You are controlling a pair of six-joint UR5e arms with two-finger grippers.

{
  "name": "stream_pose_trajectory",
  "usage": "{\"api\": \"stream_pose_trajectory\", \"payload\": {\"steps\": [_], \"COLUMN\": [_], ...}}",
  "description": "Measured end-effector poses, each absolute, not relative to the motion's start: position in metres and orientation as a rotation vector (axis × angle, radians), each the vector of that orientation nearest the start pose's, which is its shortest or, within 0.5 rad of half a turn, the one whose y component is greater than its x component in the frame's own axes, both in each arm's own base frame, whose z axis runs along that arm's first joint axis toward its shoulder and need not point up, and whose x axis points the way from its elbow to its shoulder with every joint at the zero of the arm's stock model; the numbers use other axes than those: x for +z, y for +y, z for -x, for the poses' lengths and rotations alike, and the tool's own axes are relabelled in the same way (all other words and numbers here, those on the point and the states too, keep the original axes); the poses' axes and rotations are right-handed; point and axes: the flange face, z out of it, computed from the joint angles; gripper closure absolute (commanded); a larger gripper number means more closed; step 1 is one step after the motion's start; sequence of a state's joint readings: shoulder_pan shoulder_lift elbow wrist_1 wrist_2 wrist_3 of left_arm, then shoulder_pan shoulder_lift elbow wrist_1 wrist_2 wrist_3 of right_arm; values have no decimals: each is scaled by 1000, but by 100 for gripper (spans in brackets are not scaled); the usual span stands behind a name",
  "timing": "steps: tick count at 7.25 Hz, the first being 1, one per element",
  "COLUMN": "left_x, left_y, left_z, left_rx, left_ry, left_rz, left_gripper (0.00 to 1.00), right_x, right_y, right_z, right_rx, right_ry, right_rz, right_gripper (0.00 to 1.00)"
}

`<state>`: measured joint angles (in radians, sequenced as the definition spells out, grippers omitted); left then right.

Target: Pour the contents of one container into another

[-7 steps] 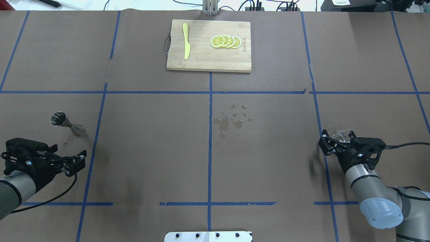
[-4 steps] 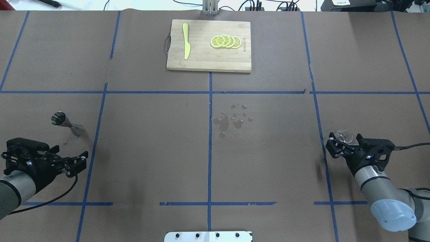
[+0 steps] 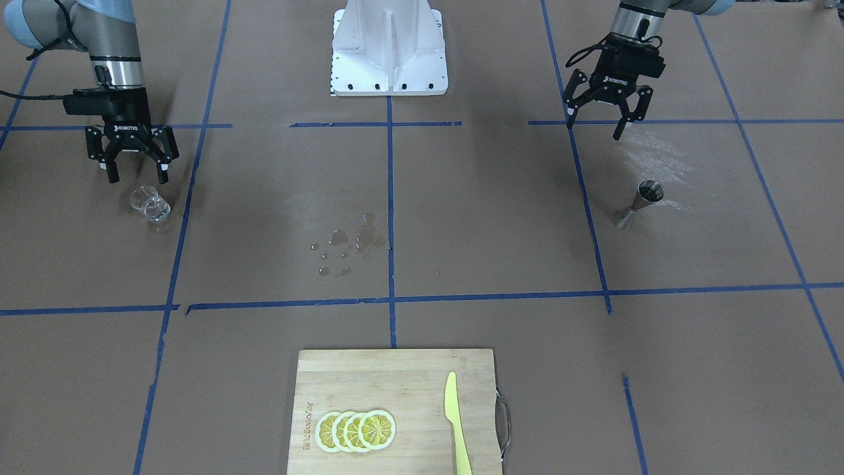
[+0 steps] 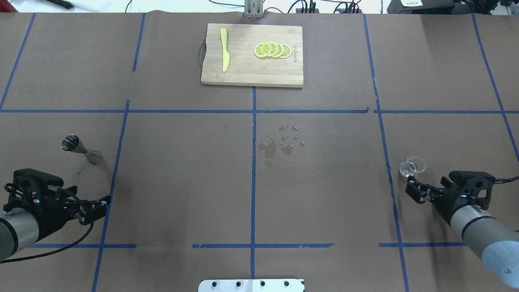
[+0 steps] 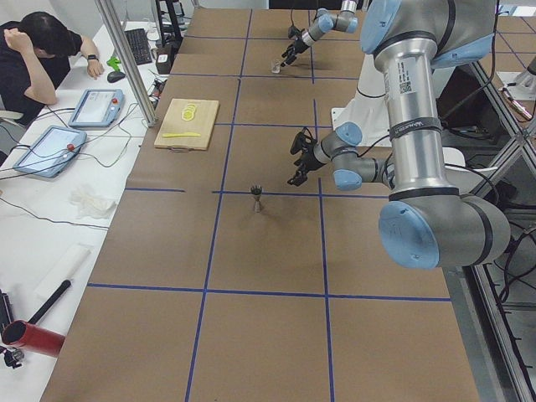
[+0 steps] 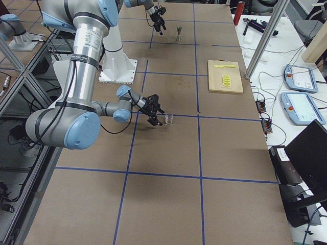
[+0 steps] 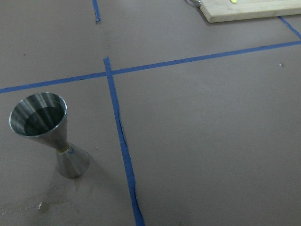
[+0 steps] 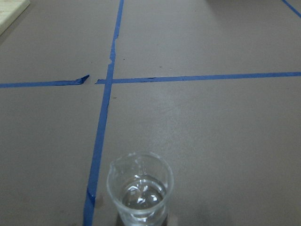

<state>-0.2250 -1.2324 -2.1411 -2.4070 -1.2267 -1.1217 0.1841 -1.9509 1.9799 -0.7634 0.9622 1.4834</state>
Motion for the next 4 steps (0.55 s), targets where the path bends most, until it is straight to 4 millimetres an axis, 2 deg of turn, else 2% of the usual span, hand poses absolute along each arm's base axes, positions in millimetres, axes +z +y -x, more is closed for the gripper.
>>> {"api": "stream_pose_trajectory", "payload": {"steps": [3,4], "left_x": [436,436], "left_y": [-243,-244], "left_z": [-325,-323], "left_rx": [60,82], "left_ry": [897,902], "left_rz": [-577,-532], "left_gripper": [0,0], "right_x": [490,467], "right_y": [-235,-227], "right_z": [303,294], "right_rx": [281,247], "right_ry": [-815,-846], "right_rz": [-512,-429], "right_gripper": [0,0]}}
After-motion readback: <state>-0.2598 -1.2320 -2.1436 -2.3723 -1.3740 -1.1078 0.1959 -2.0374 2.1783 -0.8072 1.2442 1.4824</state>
